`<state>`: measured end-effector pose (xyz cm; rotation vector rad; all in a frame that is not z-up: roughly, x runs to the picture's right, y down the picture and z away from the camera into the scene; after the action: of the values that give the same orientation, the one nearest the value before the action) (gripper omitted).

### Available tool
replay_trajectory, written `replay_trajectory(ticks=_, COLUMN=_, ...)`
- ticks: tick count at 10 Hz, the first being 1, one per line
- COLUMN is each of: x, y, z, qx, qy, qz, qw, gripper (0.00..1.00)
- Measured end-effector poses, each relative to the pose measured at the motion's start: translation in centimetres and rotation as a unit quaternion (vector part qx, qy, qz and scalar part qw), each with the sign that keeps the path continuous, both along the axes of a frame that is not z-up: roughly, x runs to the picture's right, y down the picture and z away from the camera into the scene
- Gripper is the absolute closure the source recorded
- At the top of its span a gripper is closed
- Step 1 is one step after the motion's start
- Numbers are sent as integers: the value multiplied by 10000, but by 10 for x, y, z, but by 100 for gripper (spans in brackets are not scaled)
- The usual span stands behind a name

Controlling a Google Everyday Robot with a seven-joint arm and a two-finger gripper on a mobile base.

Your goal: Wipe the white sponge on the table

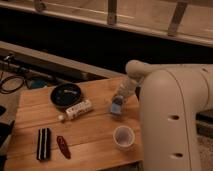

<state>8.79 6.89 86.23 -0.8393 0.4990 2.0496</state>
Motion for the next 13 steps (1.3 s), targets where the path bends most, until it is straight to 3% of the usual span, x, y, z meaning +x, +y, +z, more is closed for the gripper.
replay_trajectory(ticks=3, x=-3, y=-3, z=11, qx=89, qy=-241, qz=242, qw=9994, gripper=100)
replay_trajectory(ticks=7, x=-53, y=3, z=27, qx=146, qy=-800, qz=152, qw=9966, gripper=100)
replay_trajectory(ticks=8, x=-60, y=11, z=29, qx=85, qy=-908, qz=107, qw=9958, gripper=100)
replay_trajectory(ticks=11, x=-70, y=36, z=26, qx=-158, qy=-959, qz=-19, qw=9953, gripper=100)
replay_trajectory(ticks=13, x=-58, y=43, z=18, qx=-195, qy=-812, qz=53, qw=9965, gripper=100)
